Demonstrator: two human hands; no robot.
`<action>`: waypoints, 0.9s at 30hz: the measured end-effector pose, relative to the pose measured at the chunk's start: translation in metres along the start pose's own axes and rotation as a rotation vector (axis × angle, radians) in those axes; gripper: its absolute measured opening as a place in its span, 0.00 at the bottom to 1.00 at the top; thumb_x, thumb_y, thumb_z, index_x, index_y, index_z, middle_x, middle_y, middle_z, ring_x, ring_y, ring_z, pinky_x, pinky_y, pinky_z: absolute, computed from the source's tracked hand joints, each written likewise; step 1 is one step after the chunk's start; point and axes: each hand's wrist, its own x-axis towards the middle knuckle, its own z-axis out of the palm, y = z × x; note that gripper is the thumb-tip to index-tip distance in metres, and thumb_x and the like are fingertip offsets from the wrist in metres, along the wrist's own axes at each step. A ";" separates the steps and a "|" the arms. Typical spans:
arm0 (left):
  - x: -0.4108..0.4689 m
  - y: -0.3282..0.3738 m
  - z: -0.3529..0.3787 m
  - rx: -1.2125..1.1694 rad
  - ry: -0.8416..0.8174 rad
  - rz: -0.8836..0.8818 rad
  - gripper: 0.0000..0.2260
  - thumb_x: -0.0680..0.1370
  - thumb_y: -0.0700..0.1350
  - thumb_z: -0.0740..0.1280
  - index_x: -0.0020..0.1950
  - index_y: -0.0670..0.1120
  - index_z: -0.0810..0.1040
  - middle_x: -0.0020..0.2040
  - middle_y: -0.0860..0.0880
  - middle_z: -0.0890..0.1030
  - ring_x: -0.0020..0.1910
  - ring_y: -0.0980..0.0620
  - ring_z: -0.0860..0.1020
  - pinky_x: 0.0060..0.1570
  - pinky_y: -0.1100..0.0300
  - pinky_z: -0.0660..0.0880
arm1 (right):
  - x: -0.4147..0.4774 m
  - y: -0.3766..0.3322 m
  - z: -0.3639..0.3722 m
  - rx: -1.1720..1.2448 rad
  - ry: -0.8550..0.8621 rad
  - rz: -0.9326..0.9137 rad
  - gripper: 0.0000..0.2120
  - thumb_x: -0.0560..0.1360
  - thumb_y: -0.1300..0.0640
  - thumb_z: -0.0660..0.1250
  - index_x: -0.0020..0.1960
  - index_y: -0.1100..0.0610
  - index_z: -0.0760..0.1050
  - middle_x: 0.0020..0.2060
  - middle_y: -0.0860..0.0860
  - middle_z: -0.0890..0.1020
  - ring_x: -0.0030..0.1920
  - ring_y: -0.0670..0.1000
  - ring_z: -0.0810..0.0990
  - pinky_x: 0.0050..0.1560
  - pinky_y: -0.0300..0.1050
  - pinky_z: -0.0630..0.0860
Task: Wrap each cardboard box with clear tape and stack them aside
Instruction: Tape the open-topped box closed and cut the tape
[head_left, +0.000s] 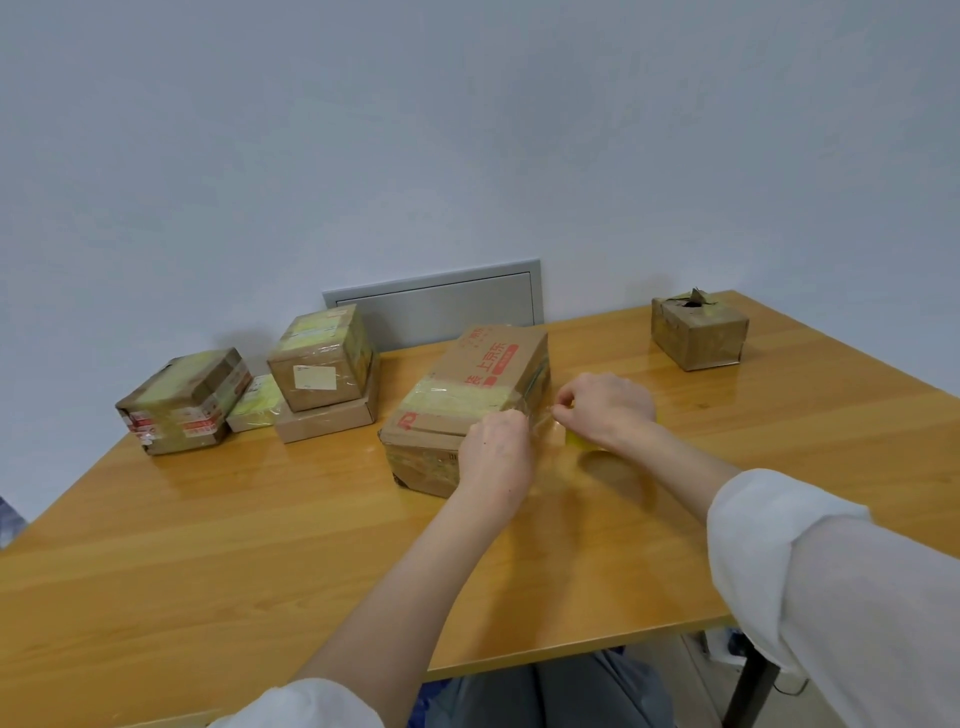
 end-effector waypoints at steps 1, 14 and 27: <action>-0.001 -0.002 -0.001 -0.007 0.019 0.001 0.09 0.79 0.35 0.57 0.52 0.40 0.76 0.50 0.42 0.78 0.50 0.40 0.77 0.40 0.54 0.70 | 0.000 0.000 0.000 0.002 -0.002 0.001 0.12 0.77 0.45 0.60 0.52 0.43 0.81 0.49 0.49 0.83 0.50 0.55 0.80 0.41 0.43 0.70; 0.002 0.008 0.002 0.133 -0.029 0.032 0.09 0.78 0.32 0.60 0.55 0.40 0.76 0.51 0.42 0.78 0.51 0.43 0.78 0.43 0.55 0.74 | -0.003 -0.001 0.001 0.006 0.008 0.008 0.12 0.77 0.47 0.60 0.52 0.43 0.81 0.48 0.48 0.83 0.45 0.54 0.78 0.39 0.42 0.70; 0.003 0.010 0.006 0.162 -0.049 0.047 0.10 0.78 0.33 0.61 0.56 0.40 0.77 0.50 0.43 0.79 0.50 0.44 0.79 0.43 0.55 0.76 | -0.004 -0.004 0.001 0.034 0.018 -0.028 0.12 0.77 0.46 0.59 0.49 0.44 0.82 0.46 0.47 0.83 0.46 0.53 0.80 0.40 0.42 0.73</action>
